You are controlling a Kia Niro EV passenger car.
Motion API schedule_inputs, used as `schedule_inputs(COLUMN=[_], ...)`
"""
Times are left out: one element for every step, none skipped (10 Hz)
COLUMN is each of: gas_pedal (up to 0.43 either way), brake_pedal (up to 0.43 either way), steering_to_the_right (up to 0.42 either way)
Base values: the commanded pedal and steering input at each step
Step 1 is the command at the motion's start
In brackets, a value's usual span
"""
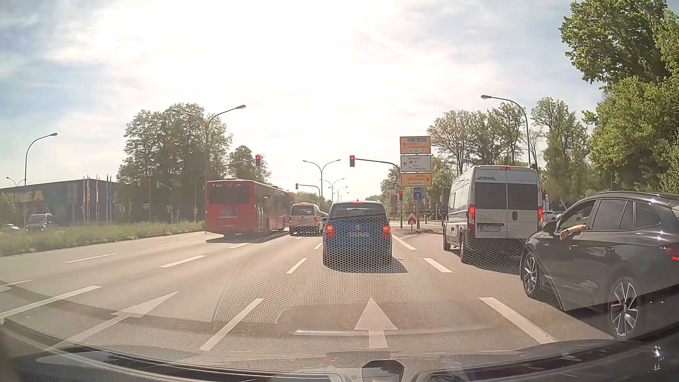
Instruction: Follow the waypoints while adhering to traffic rules and regulations
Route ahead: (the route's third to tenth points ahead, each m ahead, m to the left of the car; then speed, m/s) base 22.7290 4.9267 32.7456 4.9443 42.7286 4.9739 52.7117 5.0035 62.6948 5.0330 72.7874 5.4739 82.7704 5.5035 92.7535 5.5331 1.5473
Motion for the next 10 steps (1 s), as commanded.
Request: schedule_inputs(gas_pedal=[0.000, 0.000, 0.000, 0.000, 0.000, 0.000, 0.000, 0.000, 0.000, 0.000], brake_pedal=[0.000, 0.000, 0.000, 0.000, 0.000, 0.000, 0.000, 0.000, 0.000, 0.000], steering_to_the_right=[0.003, 0.008, 0.015, 0.015, 0.012, 0.010, 0.010, 0.010, 0.010, 0.010])
